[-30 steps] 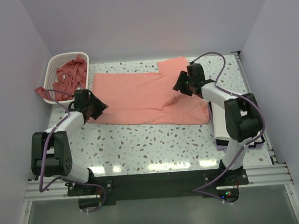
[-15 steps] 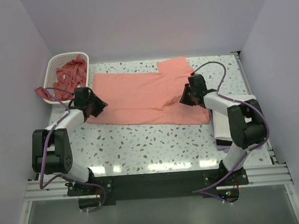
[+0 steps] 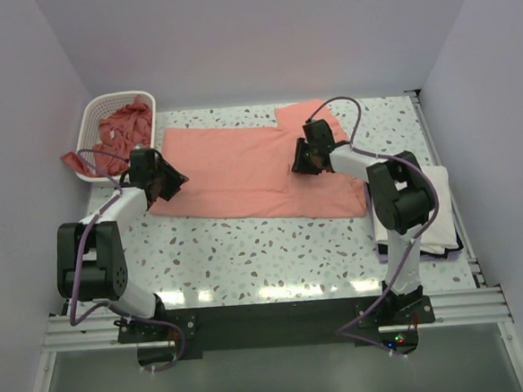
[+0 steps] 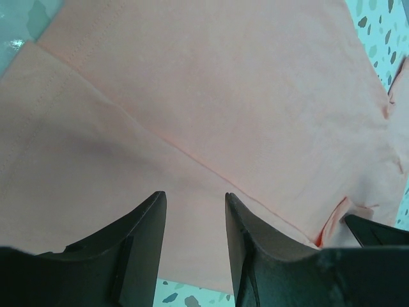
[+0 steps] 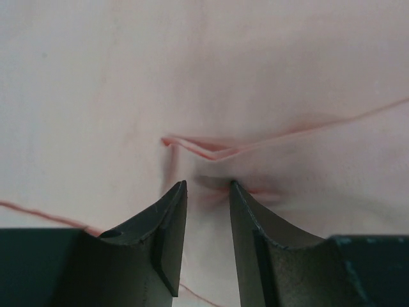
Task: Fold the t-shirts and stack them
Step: Fold the tshirt
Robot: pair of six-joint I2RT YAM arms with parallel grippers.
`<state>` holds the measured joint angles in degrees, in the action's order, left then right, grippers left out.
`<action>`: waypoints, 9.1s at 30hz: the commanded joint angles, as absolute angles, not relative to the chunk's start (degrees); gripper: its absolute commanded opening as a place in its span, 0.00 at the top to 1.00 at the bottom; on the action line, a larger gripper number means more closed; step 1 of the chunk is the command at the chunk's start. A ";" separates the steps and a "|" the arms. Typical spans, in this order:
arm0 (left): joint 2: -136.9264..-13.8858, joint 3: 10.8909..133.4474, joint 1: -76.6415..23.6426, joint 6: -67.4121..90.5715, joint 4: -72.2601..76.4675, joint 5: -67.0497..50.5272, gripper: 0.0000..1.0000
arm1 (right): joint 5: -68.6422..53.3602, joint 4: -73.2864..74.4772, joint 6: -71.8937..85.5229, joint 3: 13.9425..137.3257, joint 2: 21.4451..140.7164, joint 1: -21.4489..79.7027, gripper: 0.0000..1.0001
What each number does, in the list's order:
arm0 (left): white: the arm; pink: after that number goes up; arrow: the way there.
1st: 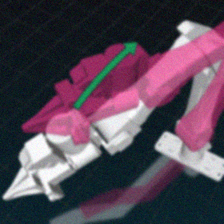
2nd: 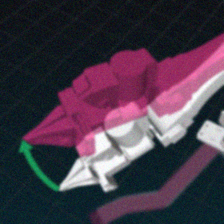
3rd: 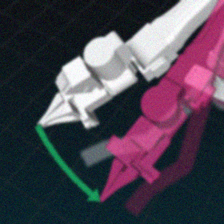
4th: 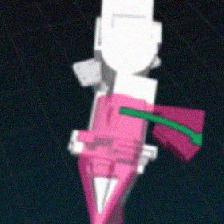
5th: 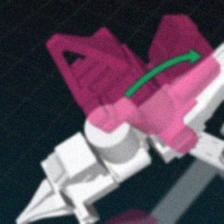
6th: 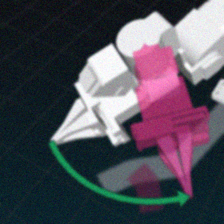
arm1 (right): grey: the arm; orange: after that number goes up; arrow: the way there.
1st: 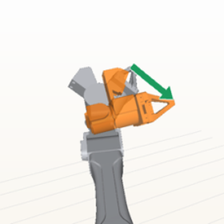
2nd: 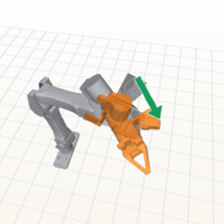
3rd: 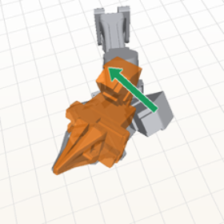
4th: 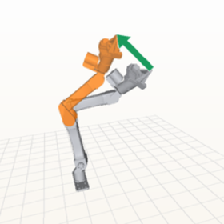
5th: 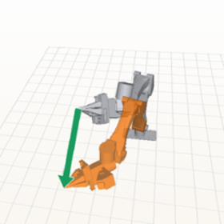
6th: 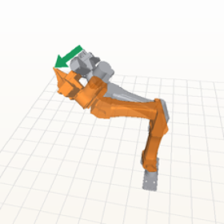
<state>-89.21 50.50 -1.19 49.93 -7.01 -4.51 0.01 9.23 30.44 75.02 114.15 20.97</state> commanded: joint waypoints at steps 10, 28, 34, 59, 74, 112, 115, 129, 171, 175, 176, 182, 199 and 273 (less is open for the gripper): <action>-89.12 51.95 -0.09 49.04 -6.86 -4.31 0.53 | -2.73 10.55 26.37 83.68 118.39 21.27 0.47; -87.89 40.88 0.00 53.95 -2.64 7.64 0.56 | 9.30 12.49 31.10 56.28 92.03 20.75 0.33; -85.70 33.68 0.00 57.56 -1.32 10.19 0.60 | 9.23 9.41 33.31 49.05 91.14 18.81 0.32; -64.34 21.18 0.00 59.94 -17.84 16.79 0.59 | -2.55 27.40 42.89 27.52 63.30 18.28 0.31; -58.09 31.73 0.00 53.45 -20.13 7.13 0.53 | -1.15 26.38 35.16 44.55 58.36 18.28 0.31; -52.56 39.46 -1.41 29.88 -21.53 -14.24 0.49 | 1.75 11.25 28.65 61.61 97.73 12.74 0.53; -52.91 39.11 -1.41 29.62 -21.18 -13.89 0.49 | 3.07 12.56 27.42 63.80 99.40 12.75 0.61; -54.93 36.91 -1.41 29.00 -19.07 -13.62 0.49 | 6.50 14.76 22.06 70.13 105.38 14.24 0.67; -55.46 36.39 -1.41 28.74 -18.72 -14.15 0.49 | 13.54 16.53 21.36 69.87 107.23 16.61 0.74; -55.63 36.47 -1.41 28.74 -18.72 -14.15 0.49 | 12.75 16.17 21.01 69.96 107.58 16.70 0.73; -55.63 36.47 -1.41 28.74 -18.72 -14.24 0.49 | 11.96 16.00 20.92 69.96 107.67 16.70 0.73; -55.72 36.39 -1.41 28.74 -18.72 -14.06 0.49 | 10.99 15.47 21.27 69.87 108.46 16.79 0.73; -56.07 36.39 -1.41 28.83 -18.81 -13.97 0.49 | 10.90 15.29 22.15 69.35 107.23 16.79 0.89; -129.55 100.02 -2.46 43.15 -24.78 28.91 0.54 | -9.05 2.81 30.06 85.61 118.30 6.24 0.46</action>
<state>-128.95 98.28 -2.66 41.15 -23.79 24.34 -7.01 6.20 29.15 84.82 116.81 6.57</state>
